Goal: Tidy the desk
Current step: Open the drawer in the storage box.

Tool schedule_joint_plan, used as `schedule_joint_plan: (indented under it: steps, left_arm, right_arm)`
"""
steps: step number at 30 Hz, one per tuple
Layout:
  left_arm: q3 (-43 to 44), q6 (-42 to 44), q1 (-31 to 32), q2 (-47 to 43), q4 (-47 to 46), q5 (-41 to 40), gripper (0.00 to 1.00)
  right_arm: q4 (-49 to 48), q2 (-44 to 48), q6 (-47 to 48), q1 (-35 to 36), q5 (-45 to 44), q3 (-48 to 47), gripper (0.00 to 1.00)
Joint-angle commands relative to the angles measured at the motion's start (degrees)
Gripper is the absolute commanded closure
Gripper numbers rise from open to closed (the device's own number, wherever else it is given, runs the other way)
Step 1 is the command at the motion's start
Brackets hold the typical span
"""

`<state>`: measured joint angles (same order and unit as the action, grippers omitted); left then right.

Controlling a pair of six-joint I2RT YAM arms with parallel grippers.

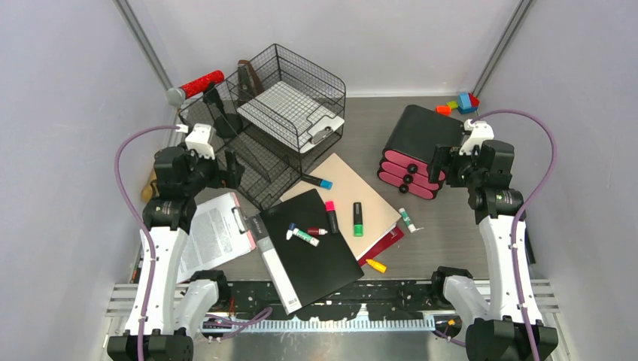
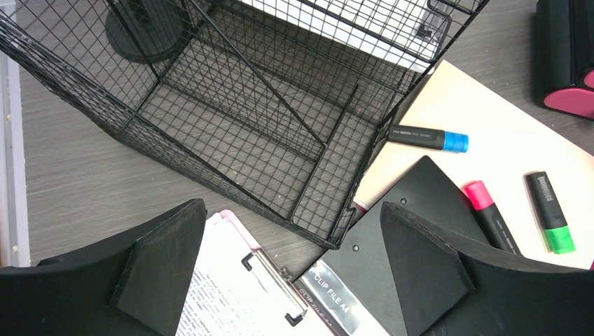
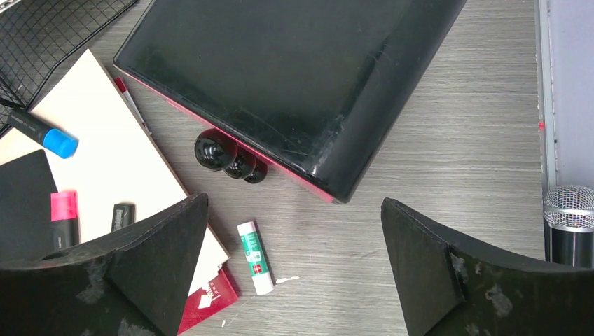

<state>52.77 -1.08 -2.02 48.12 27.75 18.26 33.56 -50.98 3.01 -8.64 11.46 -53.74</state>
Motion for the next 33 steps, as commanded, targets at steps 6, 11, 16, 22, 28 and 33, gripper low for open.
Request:
schedule_joint_plan:
  steps: [6,11,16,22,28,33]
  left_arm:
    - [-0.57,0.82,-0.49,-0.34,-1.28,1.25,0.01]
    - [0.18,3.20,-0.45,-0.40,0.50,0.73,0.01]
    - [2.89,7.65,-0.40,-0.64,5.18,4.26,0.01]
    - [5.65,13.86,3.63,0.07,12.78,8.23,0.01]
    - [7.86,18.72,13.04,1.60,19.80,3.92,0.01]
    - [9.84,18.23,15.62,3.51,20.33,6.19,0.01]
  right_arm:
    - [-1.06,0.85,0.98,-0.32,0.23,0.03,0.00]
    - [-0.85,0.71,1.10,-0.32,1.12,-0.08,0.00]
    - [0.87,0.32,2.36,-0.32,4.56,-1.61,0.00]
    - [9.98,-1.43,10.17,0.49,15.54,-7.21,0.00]
    - [13.95,-1.90,17.99,16.09,1.66,-5.31,0.00]
    - [10.57,-1.23,19.19,24.31,-2.69,-1.39,0.00]
